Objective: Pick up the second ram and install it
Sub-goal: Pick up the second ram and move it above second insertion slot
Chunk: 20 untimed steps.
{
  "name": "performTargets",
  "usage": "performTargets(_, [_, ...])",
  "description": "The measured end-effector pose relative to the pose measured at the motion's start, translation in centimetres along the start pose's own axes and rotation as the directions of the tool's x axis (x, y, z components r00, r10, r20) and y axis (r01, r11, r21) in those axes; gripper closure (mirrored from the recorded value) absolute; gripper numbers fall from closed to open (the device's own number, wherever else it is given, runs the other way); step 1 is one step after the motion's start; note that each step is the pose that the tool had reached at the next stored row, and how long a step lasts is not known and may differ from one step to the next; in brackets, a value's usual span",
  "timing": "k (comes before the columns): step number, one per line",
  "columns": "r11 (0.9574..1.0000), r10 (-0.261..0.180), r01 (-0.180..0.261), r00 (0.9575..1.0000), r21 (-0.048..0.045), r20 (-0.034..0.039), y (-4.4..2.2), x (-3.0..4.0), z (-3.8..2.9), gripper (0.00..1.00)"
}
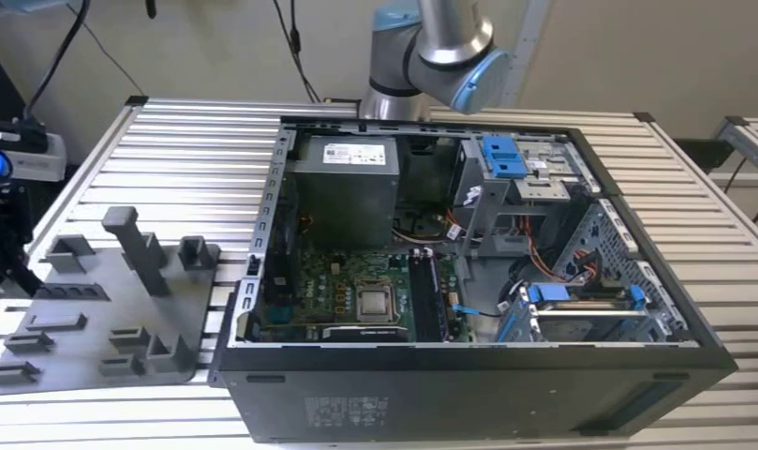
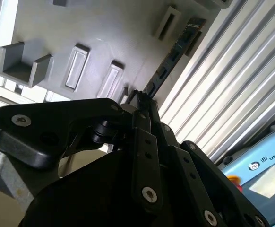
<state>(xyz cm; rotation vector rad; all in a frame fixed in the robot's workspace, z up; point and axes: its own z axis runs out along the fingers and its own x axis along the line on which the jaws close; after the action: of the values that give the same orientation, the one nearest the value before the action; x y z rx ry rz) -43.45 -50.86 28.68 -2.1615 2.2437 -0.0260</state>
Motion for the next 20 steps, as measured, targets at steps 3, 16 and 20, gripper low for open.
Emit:
performTargets(3, [1.0000,0.001,-0.001,1.0000,0.0000,0.0005,-0.01,0.00,-0.41,0.86])
performTargets(16, [1.0000,0.004,-0.004,1.0000,0.0000,0.0021,-0.07,-0.02,-2.65,0.86])
performTargets(20, [1.0000,0.004,-0.004,1.0000,0.0000,0.0022,-0.09,-0.02,-3.48,0.86])
